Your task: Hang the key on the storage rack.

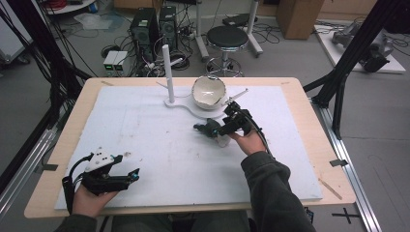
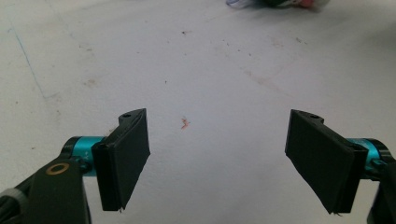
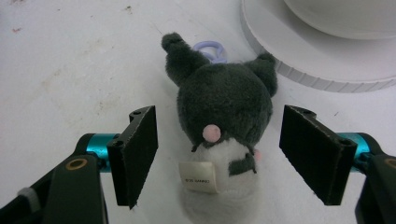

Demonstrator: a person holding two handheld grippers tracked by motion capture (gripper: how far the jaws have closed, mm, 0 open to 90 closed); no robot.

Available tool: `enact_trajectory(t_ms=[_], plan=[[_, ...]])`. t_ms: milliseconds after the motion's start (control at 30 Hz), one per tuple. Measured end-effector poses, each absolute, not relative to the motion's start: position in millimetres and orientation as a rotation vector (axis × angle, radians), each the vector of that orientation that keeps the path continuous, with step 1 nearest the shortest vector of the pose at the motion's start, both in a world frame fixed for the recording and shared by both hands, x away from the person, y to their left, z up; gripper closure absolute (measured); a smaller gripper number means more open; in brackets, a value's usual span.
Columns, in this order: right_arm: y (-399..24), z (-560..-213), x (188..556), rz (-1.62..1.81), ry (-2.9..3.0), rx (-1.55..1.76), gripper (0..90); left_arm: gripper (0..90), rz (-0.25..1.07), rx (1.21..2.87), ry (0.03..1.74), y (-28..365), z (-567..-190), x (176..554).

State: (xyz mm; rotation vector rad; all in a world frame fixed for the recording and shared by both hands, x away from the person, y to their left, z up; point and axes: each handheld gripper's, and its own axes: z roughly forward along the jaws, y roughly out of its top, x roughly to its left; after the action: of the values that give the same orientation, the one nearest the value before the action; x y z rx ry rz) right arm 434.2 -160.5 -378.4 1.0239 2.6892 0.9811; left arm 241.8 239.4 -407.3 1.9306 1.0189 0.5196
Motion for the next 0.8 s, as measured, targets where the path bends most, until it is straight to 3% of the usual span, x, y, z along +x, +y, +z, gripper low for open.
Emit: enact_trajectory(t_ms=[800], plan=[[-160,-397,435,0.945,2.685,1.046,34.6,22.1,0.515,1.933,1.014,239,-407,242]])
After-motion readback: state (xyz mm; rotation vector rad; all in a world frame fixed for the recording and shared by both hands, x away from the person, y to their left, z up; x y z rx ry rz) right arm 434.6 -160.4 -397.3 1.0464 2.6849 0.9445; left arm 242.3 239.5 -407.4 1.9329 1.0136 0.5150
